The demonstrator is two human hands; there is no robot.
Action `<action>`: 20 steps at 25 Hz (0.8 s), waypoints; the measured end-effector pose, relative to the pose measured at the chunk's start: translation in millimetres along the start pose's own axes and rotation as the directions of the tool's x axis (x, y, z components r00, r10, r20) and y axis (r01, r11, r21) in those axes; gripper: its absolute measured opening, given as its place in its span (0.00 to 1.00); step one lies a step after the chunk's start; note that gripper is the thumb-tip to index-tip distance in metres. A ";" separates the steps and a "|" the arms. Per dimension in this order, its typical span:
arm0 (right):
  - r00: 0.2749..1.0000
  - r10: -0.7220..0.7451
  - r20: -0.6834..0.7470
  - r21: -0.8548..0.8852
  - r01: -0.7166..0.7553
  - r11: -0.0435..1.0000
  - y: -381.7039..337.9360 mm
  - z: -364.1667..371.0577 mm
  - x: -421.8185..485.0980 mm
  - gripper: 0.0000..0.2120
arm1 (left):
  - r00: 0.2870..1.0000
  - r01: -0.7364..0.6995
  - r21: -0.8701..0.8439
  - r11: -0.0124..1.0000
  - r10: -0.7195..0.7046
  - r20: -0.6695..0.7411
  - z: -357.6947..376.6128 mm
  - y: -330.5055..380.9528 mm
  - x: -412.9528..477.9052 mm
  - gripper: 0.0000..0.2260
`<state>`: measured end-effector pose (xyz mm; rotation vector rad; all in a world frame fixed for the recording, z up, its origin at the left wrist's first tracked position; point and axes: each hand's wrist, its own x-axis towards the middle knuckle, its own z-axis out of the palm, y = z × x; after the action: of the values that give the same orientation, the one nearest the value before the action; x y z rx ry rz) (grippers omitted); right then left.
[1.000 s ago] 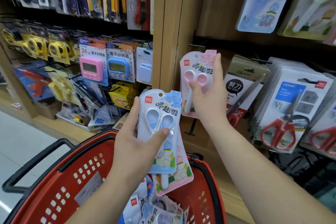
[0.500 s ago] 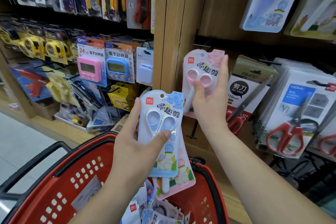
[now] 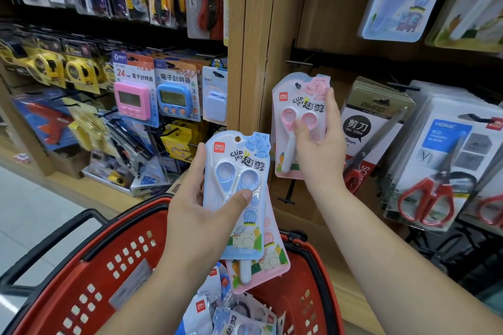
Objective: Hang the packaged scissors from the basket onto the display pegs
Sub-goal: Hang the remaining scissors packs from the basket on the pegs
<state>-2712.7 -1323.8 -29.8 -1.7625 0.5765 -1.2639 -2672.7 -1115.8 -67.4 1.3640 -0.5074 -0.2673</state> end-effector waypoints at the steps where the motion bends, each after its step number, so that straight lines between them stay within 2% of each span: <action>1: 1.000 0.008 0.007 -0.032 -0.008 0.999 1.2 -0.6 2.4 0.35 | 1.000 0.003 -0.002 1.000 -0.003 -0.003 -0.6 -0.1 0.0 0.40; 4: 1.000 0.020 -0.019 -0.148 -0.023 0.989 -2.2 -3.0 7.9 0.36 | 1.000 0.002 0.024 1.000 -0.002 -0.011 -0.2 0.9 0.4 0.40; 7: 0.990 -0.131 -0.055 -0.391 0.100 0.915 -8.6 -10.9 6.4 0.33 | 1.000 -0.009 0.037 0.999 0.010 -0.014 1.1 0.0 0.6 0.41; 9: 0.974 -0.224 -0.023 -0.402 0.196 0.894 -16.0 -15.4 -1.7 0.25 | 1.000 -0.020 0.027 0.999 0.020 0.005 3.2 0.0 -0.3 0.40; 10: 0.979 -0.205 0.005 -0.337 0.195 0.921 -19.8 -16.5 -7.3 0.19 | 1.000 -0.024 0.023 0.999 0.024 0.014 4.3 -0.2 -0.5 0.41; 11: 0.990 -0.124 0.063 -0.248 0.136 0.959 -21.5 -16.2 -15.5 0.12 | 0.999 -0.029 0.021 0.999 0.029 0.018 5.0 -0.4 -0.6 0.41; 12: 0.986 0.021 0.168 -0.147 0.004 0.989 -24.1 -16.1 -25.4 0.08 | 0.999 -0.040 0.028 0.999 0.039 0.018 5.3 -0.4 -0.5 0.40; 13: 0.933 0.192 0.304 -0.064 -0.181 0.981 -25.4 -16.1 -35.3 0.08 | 0.998 -0.054 0.046 0.997 0.054 0.013 4.8 -0.3 0.3 0.40; 14: 0.841 0.317 0.439 -0.011 -0.348 0.938 -26.3 -17.3 -45.4 0.09 | 0.998 -0.070 0.063 0.996 0.070 0.007 3.6 0.4 0.9 0.39; 15: 0.759 0.349 0.549 0.036 -0.438 0.898 -27.1 -19.7 -54.0 0.10 | 0.996 -0.088 0.074 0.993 0.089 -0.004 2.0 1.7 1.9 0.38; 16: 0.716 0.311 0.625 0.074 -0.451 0.889 -27.7 -22.2 -60.7 0.12 | 0.993 -0.113 0.084 0.990 0.115 -0.010 -0.2 2.8 3.5 0.37; 18: 0.694 0.218 0.686 0.128 -0.410 0.903 -28.6 -26.0 -67.9 0.16 | 0.988 -0.150 0.093 0.984 0.152 -0.021 -3.6 5.4 6.0 0.37; 20: 0.715 0.232 0.660 0.129 -0.412 0.902 -27.9 -25.9 -68.3 0.19 | 0.983 -0.177 0.110 0.978 0.181 -0.035 -7.0 5.0 8.2 0.35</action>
<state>-2765.5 -1266.7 -38.7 -1.6274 0.2786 -0.4147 -2662.7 -1112.6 -61.8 1.4138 -0.6102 -0.0630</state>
